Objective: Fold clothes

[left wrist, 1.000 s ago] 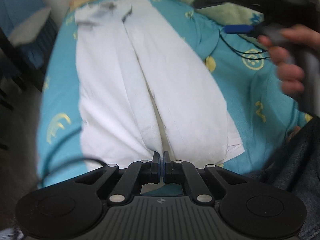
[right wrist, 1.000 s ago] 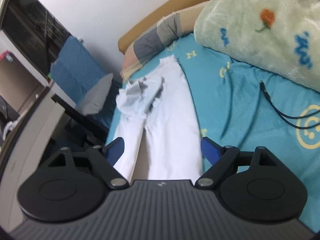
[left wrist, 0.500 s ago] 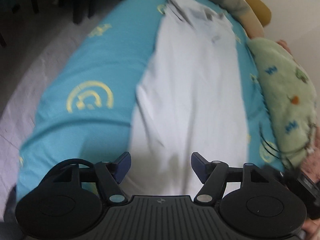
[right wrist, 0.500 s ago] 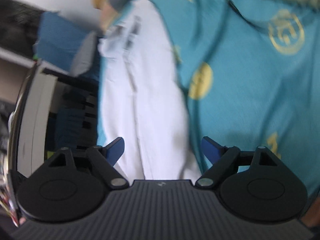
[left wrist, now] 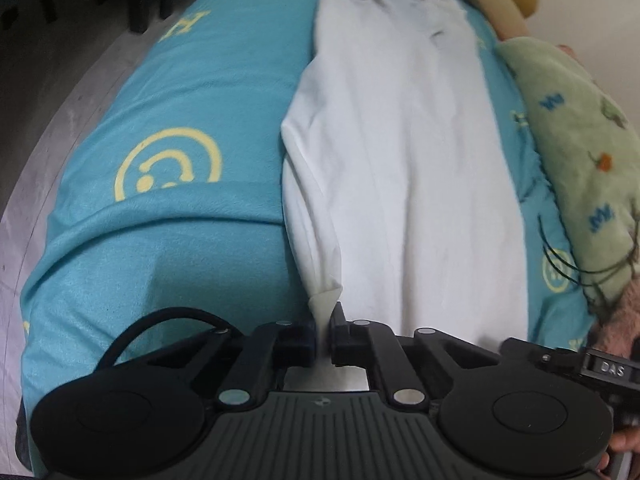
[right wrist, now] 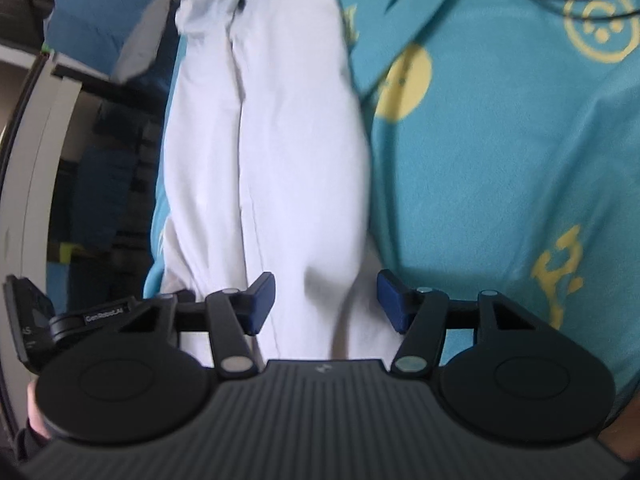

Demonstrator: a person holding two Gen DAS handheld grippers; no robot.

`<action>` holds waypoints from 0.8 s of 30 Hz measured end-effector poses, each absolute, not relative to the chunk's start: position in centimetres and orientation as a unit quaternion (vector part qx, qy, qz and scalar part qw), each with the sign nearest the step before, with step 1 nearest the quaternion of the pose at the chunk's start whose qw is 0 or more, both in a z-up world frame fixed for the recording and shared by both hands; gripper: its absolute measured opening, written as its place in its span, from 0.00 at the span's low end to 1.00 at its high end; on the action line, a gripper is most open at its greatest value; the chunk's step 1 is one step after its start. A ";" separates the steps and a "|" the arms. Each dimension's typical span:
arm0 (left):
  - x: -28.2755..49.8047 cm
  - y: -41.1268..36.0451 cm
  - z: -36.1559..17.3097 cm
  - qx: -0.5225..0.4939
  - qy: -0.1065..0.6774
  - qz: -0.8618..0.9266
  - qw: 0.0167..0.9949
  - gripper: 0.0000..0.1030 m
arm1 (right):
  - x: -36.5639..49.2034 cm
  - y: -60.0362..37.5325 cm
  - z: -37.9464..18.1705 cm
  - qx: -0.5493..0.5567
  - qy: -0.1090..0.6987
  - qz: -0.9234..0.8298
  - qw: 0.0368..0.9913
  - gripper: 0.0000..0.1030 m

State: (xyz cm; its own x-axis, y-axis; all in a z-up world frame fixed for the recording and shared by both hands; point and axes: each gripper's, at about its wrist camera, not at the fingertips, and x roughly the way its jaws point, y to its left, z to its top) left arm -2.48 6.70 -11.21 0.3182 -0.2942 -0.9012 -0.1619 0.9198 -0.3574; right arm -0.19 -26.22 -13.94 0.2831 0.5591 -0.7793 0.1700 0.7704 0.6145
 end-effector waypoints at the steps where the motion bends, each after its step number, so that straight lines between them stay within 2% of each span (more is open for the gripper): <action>1: -2.9 6.7 -10.6 -0.200 0.578 -0.055 0.789 0.04 | -0.4 -26.1 -14.0 0.314 0.588 0.139 0.733 0.57; 5: -4.6 7.0 -8.7 -0.213 0.579 -0.086 0.783 0.04 | -1.3 -25.6 -12.9 0.303 0.585 0.161 0.735 0.57; 11: -4.6 8.4 -11.2 -0.219 0.615 -0.041 0.756 0.07 | -1.4 -25.3 -13.1 0.255 0.602 0.114 0.748 0.58; 13: -4.2 8.4 -11.9 -0.224 0.622 -0.031 0.750 0.26 | -1.4 -25.0 -13.3 0.236 0.610 0.112 0.748 0.59; 14: -4.0 8.2 -12.1 -0.222 0.625 -0.032 0.748 0.31 | -1.4 -24.7 -13.4 0.224 0.614 0.118 0.747 0.59; 16: -3.5 7.7 -12.4 -0.216 0.627 -0.041 0.747 0.45 | -1.5 -23.9 -13.5 0.200 0.622 0.134 0.745 0.66; 18: -3.3 7.4 -12.8 -0.214 0.636 -0.041 0.741 0.49 | -1.6 -23.3 -13.5 0.178 0.625 0.140 0.747 0.68; 20: -3.1 6.7 -13.2 -0.199 0.650 -0.041 0.732 0.49 | -1.8 -22.1 -13.2 0.137 0.633 0.149 0.747 0.68; 23: -3.3 5.4 -13.2 -0.160 0.664 -0.047 0.729 0.41 | -2.4 -19.3 -12.9 0.041 0.640 0.164 0.749 0.68; 24: -3.4 4.8 -13.1 -0.142 0.668 -0.050 0.729 0.27 | -2.8 -18.3 -12.8 0.005 0.640 0.168 0.749 0.68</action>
State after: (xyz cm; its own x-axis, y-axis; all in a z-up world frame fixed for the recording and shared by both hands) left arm -3.43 4.81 -13.11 0.1024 -0.2627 -0.9594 -0.1180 0.9545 -0.2739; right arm -2.76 -18.32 -12.82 0.1233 0.2585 -0.9581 -0.2461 0.9433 0.2228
